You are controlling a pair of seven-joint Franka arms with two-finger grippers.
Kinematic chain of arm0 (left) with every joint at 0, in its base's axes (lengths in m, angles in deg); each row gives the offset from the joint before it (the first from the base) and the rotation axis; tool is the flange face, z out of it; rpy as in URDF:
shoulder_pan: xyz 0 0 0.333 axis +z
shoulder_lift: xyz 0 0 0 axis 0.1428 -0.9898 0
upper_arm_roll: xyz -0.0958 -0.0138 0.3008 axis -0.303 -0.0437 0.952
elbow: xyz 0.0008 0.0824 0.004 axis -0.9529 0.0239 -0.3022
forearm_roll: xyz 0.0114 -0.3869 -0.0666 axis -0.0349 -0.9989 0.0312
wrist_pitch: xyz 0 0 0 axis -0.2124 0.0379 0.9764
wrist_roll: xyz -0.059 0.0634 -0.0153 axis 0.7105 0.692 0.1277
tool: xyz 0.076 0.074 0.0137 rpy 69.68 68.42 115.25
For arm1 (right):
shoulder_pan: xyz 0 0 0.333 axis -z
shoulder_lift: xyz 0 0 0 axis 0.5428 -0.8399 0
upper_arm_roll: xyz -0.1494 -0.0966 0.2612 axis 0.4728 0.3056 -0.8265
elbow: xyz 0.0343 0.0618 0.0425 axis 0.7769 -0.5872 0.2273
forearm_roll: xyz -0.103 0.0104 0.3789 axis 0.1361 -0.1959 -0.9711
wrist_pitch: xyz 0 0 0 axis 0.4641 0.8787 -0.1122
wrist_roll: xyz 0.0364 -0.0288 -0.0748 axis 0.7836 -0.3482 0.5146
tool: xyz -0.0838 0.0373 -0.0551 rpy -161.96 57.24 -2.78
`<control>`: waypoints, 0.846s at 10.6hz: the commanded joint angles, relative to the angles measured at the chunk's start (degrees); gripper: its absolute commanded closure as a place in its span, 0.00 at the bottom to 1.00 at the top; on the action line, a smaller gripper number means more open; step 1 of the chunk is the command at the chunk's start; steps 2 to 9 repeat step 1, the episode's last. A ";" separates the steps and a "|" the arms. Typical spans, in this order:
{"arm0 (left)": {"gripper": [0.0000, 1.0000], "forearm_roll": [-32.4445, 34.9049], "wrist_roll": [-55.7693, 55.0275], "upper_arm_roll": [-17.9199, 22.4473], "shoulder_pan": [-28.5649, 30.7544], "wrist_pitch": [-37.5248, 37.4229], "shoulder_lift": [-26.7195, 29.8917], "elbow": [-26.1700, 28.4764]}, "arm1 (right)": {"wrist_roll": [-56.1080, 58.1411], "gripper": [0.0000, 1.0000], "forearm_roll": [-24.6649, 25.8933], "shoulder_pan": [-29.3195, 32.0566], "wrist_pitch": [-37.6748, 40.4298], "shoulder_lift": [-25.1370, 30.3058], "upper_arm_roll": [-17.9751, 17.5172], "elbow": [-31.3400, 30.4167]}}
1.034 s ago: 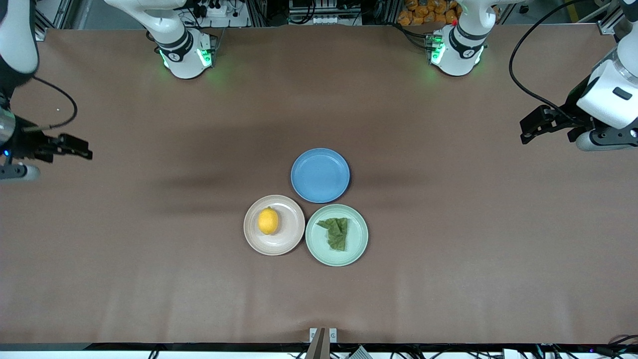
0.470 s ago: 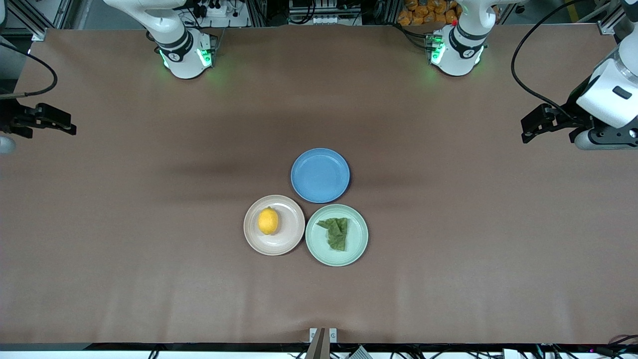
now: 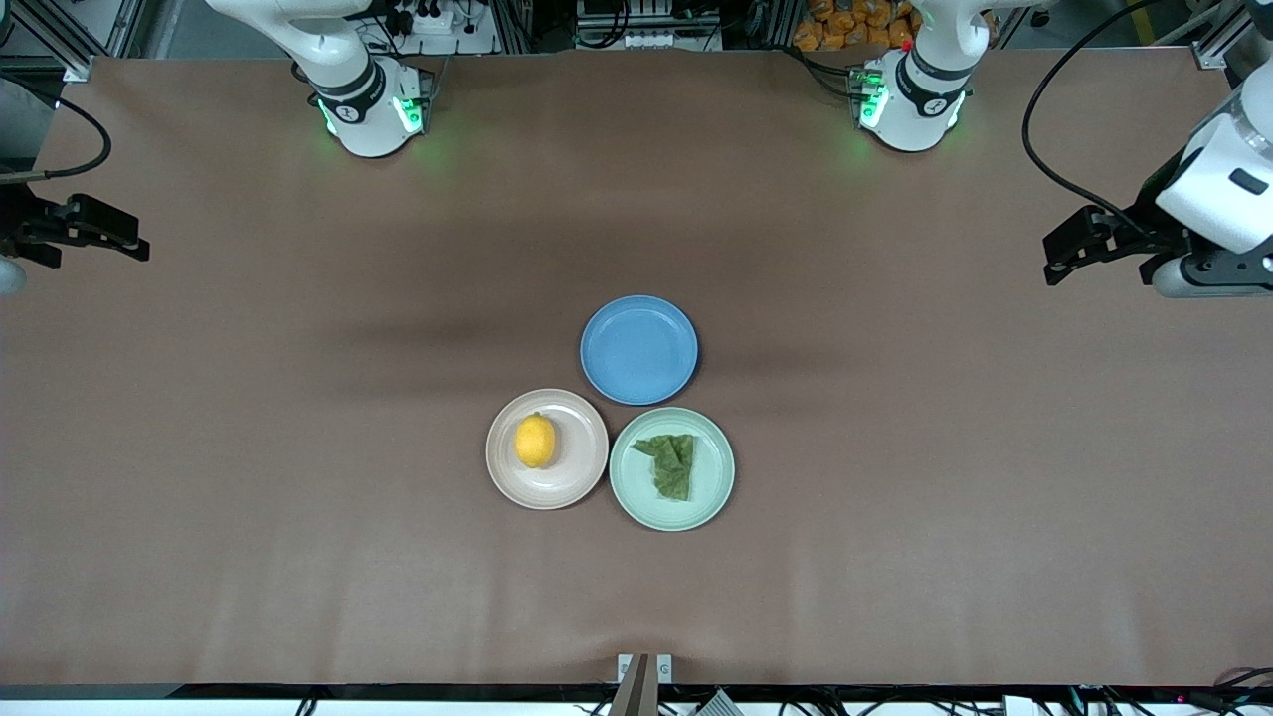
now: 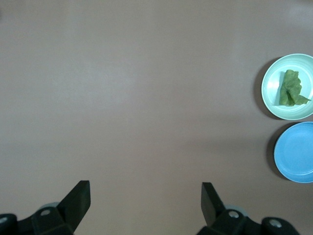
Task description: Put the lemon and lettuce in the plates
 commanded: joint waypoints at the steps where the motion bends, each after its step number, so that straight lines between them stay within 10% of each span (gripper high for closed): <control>1: 0.00 -0.33 1.33 0.36 0.17 -0.89 0.50 -1.14 | -0.94 0.00 0.90 -1.11 -0.93 0.61 0.54 -0.26; 9: 0.00 -0.33 1.33 0.36 0.17 -0.89 0.50 -1.14 | -0.94 0.00 0.90 -1.11 -0.93 0.61 0.54 -0.26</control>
